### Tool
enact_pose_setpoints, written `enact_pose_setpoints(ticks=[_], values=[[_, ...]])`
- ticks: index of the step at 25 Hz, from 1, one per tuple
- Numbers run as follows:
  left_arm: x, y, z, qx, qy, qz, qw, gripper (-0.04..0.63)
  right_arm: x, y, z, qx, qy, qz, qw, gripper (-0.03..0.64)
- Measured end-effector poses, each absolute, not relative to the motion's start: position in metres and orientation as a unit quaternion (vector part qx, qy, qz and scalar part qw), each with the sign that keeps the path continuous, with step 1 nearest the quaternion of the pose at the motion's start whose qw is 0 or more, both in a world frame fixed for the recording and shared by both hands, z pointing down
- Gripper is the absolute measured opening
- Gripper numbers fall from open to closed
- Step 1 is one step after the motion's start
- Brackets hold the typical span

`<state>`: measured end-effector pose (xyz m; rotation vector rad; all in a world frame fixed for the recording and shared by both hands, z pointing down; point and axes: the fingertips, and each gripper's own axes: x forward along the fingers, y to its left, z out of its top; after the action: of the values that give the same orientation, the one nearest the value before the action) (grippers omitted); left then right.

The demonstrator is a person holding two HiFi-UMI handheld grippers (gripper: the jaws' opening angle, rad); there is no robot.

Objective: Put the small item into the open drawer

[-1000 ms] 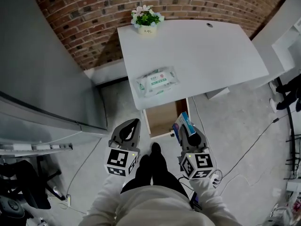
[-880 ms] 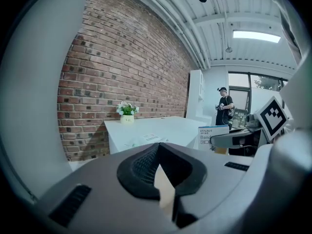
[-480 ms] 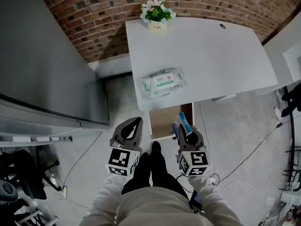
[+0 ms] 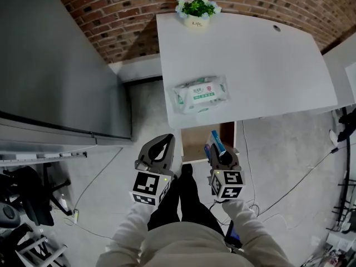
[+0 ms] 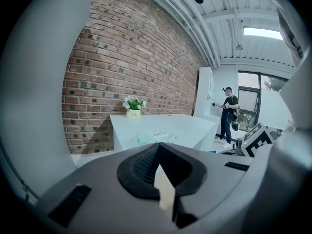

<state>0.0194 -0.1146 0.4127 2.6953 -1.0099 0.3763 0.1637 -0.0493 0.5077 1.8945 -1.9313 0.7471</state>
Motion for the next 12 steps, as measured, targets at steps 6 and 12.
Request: enact_pose_setpoints(ticks=[6,12], values=[[0.017,-0.116,0.426,0.918,-0.350,0.141,0.125,0.017,0.167,-0.055,0.541,0.655,-0.674,0.272,0.206,0.081],[0.011,-0.119,0.437,0.911,-0.359,0.144,0.140,0.017,0.168,-0.063,0.575,0.643,-0.670,0.282,0.241,0.081]])
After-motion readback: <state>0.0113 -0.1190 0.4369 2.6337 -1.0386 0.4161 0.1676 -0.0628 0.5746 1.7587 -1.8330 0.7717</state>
